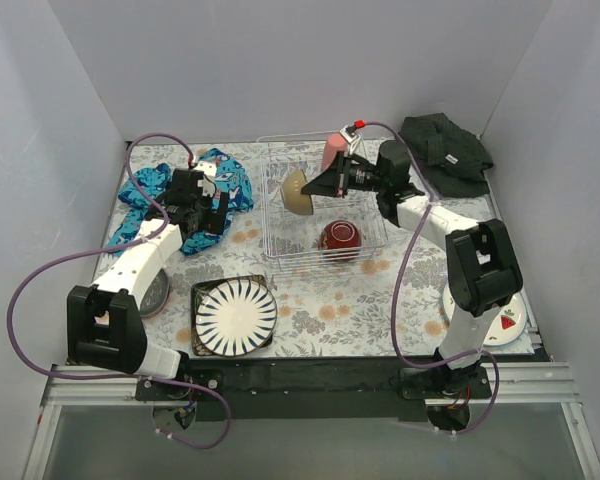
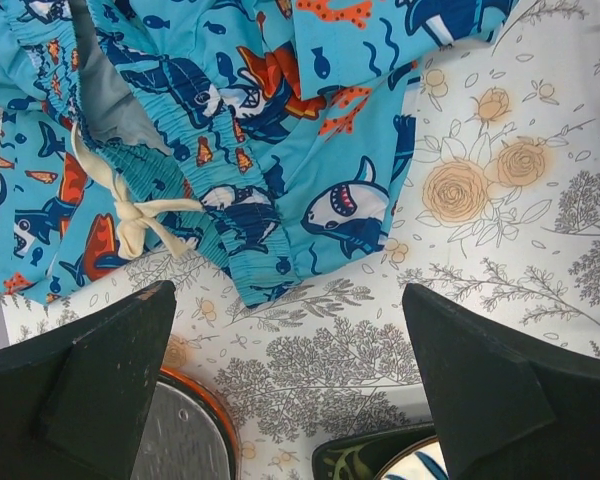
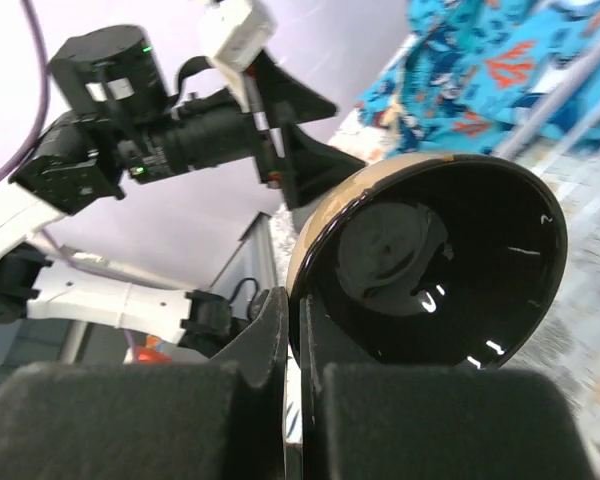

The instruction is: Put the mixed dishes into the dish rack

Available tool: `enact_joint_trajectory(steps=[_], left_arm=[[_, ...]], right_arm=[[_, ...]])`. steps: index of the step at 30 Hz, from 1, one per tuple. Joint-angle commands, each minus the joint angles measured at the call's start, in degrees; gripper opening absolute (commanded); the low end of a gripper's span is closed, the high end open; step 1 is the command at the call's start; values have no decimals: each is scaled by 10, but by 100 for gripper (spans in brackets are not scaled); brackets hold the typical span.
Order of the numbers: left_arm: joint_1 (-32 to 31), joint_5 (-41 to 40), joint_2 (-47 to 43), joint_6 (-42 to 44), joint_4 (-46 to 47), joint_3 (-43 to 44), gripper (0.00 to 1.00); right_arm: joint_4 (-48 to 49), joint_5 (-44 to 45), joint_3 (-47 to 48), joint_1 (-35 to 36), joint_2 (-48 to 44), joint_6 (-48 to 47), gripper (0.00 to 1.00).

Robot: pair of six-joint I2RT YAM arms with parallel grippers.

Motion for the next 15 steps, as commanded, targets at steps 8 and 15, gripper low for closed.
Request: enact_joint_trajectory(steps=[8, 15], left_arm=[[4, 1, 21, 48, -25, 67, 98], [3, 5, 14, 49, -22, 39, 98]], right_arm=[[262, 64, -34, 43, 53, 144, 1], [262, 81, -30, 51, 93, 153, 1]])
